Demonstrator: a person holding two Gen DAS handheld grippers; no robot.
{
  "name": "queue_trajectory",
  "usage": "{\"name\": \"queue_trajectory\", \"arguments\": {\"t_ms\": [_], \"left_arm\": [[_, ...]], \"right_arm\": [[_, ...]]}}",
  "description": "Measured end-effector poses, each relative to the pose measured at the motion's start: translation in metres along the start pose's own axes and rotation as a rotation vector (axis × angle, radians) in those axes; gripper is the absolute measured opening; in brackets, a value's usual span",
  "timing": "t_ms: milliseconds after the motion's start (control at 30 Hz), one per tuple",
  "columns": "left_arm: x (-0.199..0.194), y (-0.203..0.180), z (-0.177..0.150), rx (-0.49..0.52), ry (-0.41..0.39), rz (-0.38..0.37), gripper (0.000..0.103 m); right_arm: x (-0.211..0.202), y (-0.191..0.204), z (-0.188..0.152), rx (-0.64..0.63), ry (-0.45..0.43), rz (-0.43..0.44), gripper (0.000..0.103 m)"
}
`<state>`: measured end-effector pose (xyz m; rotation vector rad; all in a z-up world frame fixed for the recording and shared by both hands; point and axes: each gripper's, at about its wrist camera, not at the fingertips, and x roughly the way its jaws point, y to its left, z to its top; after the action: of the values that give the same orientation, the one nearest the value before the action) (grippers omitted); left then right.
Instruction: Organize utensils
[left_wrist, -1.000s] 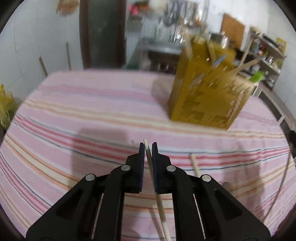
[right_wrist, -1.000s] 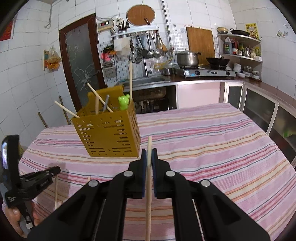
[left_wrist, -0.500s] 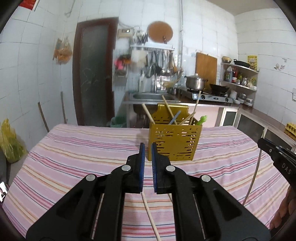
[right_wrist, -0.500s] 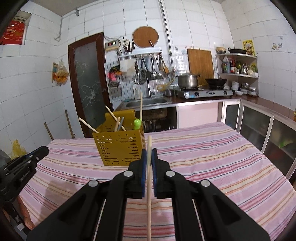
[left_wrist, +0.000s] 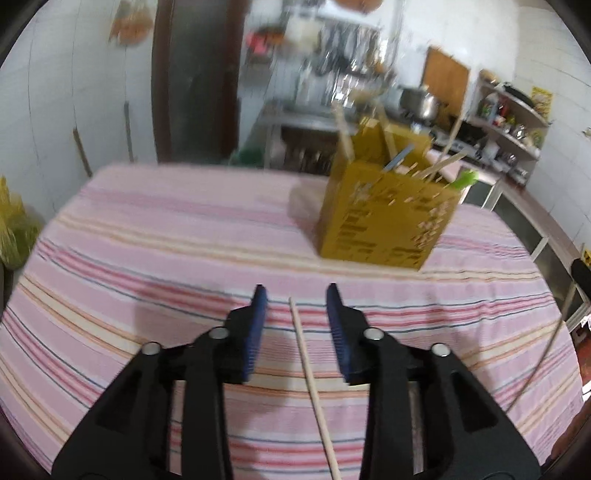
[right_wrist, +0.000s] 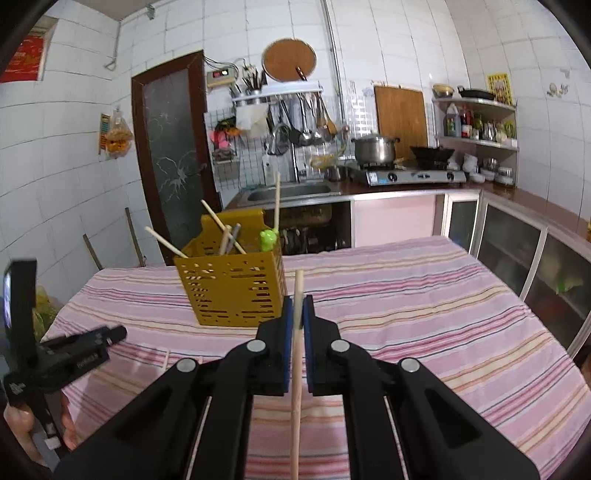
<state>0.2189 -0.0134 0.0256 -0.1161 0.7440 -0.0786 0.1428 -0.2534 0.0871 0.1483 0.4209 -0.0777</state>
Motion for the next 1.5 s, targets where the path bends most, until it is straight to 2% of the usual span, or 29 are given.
{"name": "queue_trajectory", "arguments": {"t_ms": [100, 200, 467, 533, 600, 667, 867, 1033, 1200, 1400, 1500], "left_arm": [[0.027, -0.003, -0.003, 0.003, 0.051, 0.036, 0.04], [0.05, -0.009, -0.009, 0.023, 0.089, 0.081, 0.04], [0.093, -0.021, -0.017, 0.078, 0.18, 0.141, 0.039], [0.095, -0.025, -0.015, 0.096, 0.177, 0.142, 0.031], [0.095, -0.029, -0.012, 0.105, 0.184, 0.133, 0.016], [0.097, -0.032, -0.011, 0.111, 0.189, 0.126, 0.007], [0.093, -0.038, -0.006, 0.12, 0.17, 0.099, 0.005], [0.066, -0.039, 0.0, 0.114, 0.09, 0.049, 0.004], [0.014, -0.039, 0.007, 0.127, -0.061, 0.016, 0.004], [-0.046, -0.033, 0.008, 0.14, -0.224, 0.004, 0.004], [-0.071, -0.03, 0.005, 0.151, -0.278, 0.01, 0.004]], "right_arm": [[0.019, -0.001, -0.002, -0.001, 0.024, -0.01, 0.006], [0.038, -0.002, -0.005, -0.004, 0.049, -0.019, 0.006], [0.072, -0.006, -0.016, -0.006, 0.104, -0.023, 0.006], [0.079, -0.009, -0.019, 0.002, 0.118, -0.018, 0.006], [0.082, -0.009, -0.022, 0.004, 0.126, -0.018, 0.006], [0.084, -0.01, -0.024, 0.006, 0.131, -0.018, 0.006], [0.084, -0.009, -0.024, 0.002, 0.128, -0.016, 0.006], [0.075, -0.008, -0.02, 0.007, 0.102, -0.018, 0.006], [0.056, -0.003, -0.014, 0.004, 0.054, -0.021, 0.006], [0.025, 0.004, -0.005, -0.017, -0.015, -0.026, 0.006], [0.007, 0.007, -0.002, -0.026, -0.044, -0.024, 0.006]]}}
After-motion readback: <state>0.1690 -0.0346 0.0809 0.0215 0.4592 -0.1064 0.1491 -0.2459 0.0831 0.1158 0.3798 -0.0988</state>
